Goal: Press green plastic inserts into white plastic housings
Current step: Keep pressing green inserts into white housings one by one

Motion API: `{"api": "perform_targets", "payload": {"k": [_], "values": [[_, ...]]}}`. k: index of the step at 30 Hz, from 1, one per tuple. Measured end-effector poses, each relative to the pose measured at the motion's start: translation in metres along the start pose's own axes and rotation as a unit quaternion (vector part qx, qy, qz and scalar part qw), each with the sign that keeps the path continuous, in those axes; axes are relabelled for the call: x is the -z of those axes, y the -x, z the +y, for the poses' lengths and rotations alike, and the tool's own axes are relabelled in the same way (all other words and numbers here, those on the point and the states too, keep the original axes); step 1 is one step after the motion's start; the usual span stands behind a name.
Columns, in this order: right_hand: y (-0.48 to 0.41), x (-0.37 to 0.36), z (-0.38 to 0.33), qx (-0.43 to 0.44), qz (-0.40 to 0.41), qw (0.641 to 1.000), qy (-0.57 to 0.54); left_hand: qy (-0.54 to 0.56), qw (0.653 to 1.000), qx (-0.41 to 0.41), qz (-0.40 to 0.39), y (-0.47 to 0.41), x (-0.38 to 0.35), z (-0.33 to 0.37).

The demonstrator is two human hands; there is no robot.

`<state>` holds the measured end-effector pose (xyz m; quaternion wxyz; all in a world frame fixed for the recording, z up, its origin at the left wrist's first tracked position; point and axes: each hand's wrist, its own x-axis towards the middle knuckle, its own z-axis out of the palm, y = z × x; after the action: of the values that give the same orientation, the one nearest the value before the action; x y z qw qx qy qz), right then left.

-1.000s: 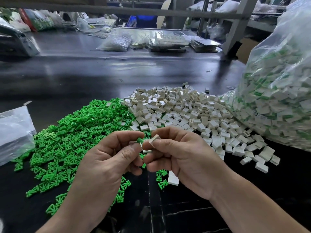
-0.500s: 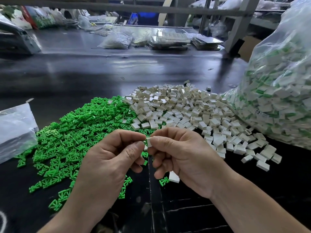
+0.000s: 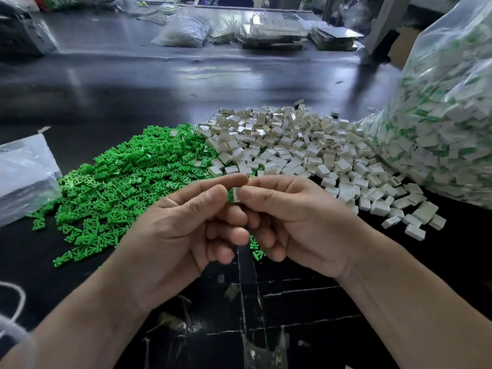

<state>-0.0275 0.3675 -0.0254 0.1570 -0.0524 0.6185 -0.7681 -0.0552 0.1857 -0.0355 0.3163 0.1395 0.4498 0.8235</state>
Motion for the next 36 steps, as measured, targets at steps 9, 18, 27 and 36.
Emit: {"api": "perform_targets", "payload": {"k": [9, 18, 27, 36], "values": [[0.0, -0.001, 0.002, -0.011, 0.011, 1.0, 0.016, 0.044, 0.998, 0.01, 0.049, -0.004, -0.004, -0.006], [0.002, -0.006, 0.003, -0.001, -0.002, 0.999, -0.038, 0.022, 0.996, -0.045, 0.068, -0.004, -0.009, -0.009], [0.0, -0.007, 0.006, -0.008, 0.003, 0.999, -0.037, -0.023, 0.995, -0.058, 0.081, -0.004, -0.008, -0.008], [0.0, -0.009, 0.005, -0.013, 0.009, 0.999, -0.049, -0.02, 0.993, -0.073, 0.092, -0.003, -0.012, -0.01]]}}
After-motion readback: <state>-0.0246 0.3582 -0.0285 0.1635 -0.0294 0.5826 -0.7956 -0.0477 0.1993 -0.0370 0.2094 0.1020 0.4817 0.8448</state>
